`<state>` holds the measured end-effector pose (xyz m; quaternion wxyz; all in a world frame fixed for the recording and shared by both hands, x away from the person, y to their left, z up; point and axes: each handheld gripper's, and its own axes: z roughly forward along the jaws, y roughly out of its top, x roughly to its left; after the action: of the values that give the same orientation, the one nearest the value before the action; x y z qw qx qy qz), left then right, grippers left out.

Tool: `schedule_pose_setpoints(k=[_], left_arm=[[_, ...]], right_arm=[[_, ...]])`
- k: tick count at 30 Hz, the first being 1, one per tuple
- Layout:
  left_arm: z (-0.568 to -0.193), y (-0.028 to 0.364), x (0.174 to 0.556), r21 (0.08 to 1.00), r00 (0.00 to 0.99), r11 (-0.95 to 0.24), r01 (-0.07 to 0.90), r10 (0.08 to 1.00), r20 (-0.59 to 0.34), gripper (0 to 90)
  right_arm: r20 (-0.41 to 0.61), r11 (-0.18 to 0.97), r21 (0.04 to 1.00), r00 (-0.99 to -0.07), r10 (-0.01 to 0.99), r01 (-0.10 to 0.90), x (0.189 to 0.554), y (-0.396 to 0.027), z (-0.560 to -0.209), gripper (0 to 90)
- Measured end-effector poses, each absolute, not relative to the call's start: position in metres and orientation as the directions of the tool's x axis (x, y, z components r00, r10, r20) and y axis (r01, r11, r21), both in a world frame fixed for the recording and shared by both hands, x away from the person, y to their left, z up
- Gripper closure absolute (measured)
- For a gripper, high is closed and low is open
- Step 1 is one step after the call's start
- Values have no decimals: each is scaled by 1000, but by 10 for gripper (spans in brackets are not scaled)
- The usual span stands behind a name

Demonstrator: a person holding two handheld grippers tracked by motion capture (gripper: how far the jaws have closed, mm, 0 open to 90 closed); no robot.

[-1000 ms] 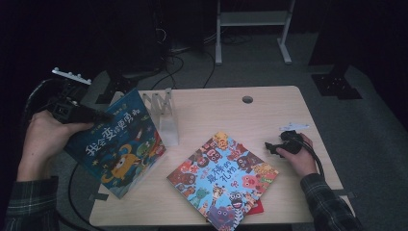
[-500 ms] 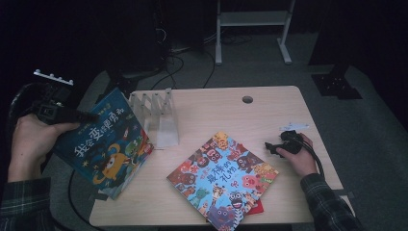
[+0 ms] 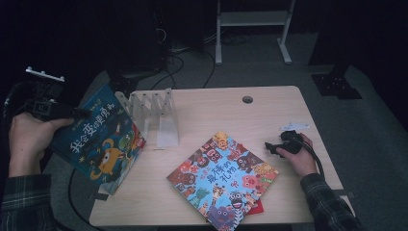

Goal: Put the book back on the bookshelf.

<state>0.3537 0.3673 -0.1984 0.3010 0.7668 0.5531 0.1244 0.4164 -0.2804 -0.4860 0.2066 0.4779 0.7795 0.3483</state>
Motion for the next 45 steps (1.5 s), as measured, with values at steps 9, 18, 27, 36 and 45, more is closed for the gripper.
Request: schedule_pose_setpoints(k=[9,18,27,36,45], left_arm=[[-201,372,375,591,302,-159,791,942,-150,827],[-198,371,393,597,253,-130,792,959,-127,827],[-202,373,411,595,212,-85,799,966,-147,826],[-200,378,428,587,161,-36,808,974,-162,826],[-201,384,435,587,132,-16,809,979,-154,825]], right_arm=[[11,300,740,-458,889,601,416,-280,-486,160],[11,301,740,-458,889,601,416,-280,-486,160],[11,301,740,-458,889,602,416,-280,-486,159],[9,303,740,-459,888,601,417,-280,-486,157],[9,304,739,-460,888,601,417,-280,-486,155]])
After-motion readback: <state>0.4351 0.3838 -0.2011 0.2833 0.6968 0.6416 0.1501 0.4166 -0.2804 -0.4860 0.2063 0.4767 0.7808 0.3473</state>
